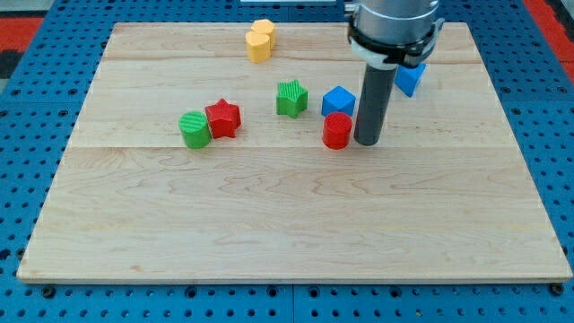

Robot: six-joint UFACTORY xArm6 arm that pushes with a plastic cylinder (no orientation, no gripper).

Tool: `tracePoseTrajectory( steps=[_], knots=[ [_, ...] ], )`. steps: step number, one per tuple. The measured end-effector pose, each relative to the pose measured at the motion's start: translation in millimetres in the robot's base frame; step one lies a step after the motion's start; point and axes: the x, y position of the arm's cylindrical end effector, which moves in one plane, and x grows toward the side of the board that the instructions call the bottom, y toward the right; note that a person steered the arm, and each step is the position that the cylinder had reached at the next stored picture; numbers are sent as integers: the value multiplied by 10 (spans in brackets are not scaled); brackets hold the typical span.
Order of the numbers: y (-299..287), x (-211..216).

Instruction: Push a group of blocks upwards

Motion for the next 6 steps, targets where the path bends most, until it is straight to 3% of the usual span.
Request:
tracePoseTrajectory(
  steps=[2,3,6],
  knots=[
    [-973,-60],
    [-647,-48],
    [-663,-60]
  ],
)
